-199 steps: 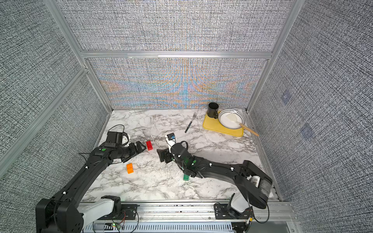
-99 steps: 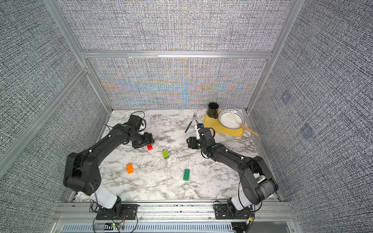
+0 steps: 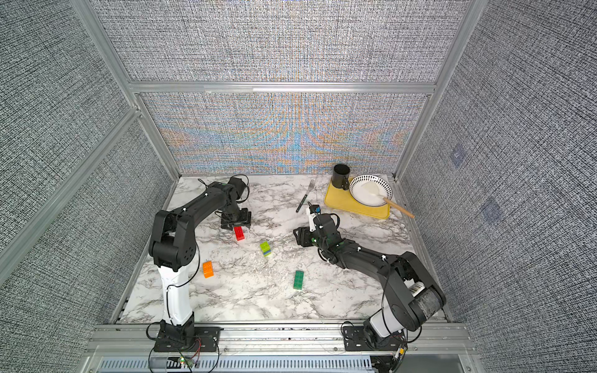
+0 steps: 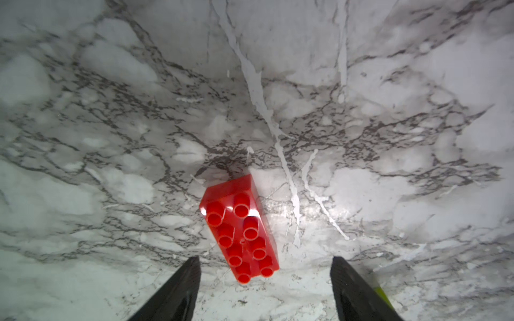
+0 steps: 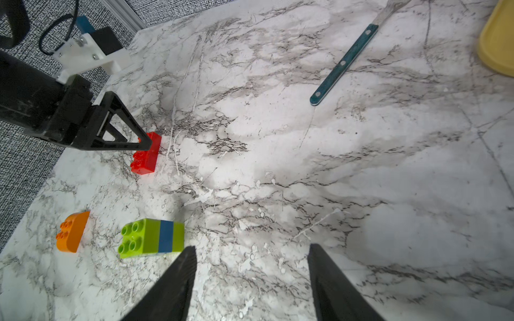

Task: Assemble an ice cream with lego
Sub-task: Pick up the lego brick from the center of the board.

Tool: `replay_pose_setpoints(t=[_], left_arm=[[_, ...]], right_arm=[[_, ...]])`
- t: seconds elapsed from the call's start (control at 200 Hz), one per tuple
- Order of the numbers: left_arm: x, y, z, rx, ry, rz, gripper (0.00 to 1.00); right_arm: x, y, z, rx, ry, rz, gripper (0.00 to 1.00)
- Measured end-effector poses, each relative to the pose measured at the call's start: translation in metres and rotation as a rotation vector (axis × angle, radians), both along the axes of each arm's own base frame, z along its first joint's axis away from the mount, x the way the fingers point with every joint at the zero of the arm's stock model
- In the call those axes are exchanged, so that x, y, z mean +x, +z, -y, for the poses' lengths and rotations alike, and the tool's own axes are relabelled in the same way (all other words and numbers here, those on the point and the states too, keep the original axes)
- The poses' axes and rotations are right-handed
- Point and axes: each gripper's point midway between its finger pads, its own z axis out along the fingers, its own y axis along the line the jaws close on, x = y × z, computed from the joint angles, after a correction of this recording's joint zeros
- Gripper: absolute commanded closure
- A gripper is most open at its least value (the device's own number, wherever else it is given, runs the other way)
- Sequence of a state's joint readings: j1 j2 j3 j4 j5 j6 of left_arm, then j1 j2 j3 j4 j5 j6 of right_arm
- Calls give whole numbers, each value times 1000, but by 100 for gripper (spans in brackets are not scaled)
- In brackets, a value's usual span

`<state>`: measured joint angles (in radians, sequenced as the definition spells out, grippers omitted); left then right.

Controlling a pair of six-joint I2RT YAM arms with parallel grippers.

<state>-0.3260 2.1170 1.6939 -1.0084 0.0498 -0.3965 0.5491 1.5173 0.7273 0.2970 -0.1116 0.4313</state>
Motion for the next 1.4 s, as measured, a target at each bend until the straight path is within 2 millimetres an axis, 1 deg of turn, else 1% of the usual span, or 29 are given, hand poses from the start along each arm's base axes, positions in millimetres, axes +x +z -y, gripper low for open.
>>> replay_pose_setpoints(t=[0.15,0.24,0.375,0.46,0.651,0.806,0.886,0.951,1.036,1.076,1.156,1.221,1.286,1.356,1.401], left_arm=[[-3,-17,-1,40,-12,-44,37],[-7,-24,1,48,-23,-67,40],[-13,-31,-1,56,-23,-87,53],[-12,-32,-1,55,-22,-85,56],[-12,-33,-1,53,-23,-81,56],[-10,-33,0,51,-23,-73,45],[-7,-34,1,47,-23,-61,44],[-6,-33,1,46,-22,-54,45],[-4,-31,1,46,-21,-42,53],[-4,-30,0,46,-21,-35,59],[-3,-28,0,42,-20,-26,75],[-3,-24,1,38,-20,-15,85],[-5,-17,2,23,-23,6,97],[-6,-4,8,2,-47,47,98],[-9,6,16,-23,-77,79,98]], right_arm=[[0,1,-1,3,1,4,35],[1,0,-1,1,1,1,35],[1,0,-1,1,1,2,35],[1,0,-1,2,1,3,35],[3,-2,-3,-2,4,-2,35],[3,-3,-4,-4,10,-4,35],[2,-3,-5,-5,14,-3,35],[2,-3,-6,-4,17,-4,35],[2,-4,-6,-4,18,-5,35],[2,-4,-6,-4,19,-5,35],[2,-4,-7,-2,24,-7,35],[1,-4,-8,-3,28,-8,35],[1,-5,-8,-4,29,-9,35],[2,-6,-8,-4,29,-10,35],[2,-6,-8,-5,29,-11,35]])
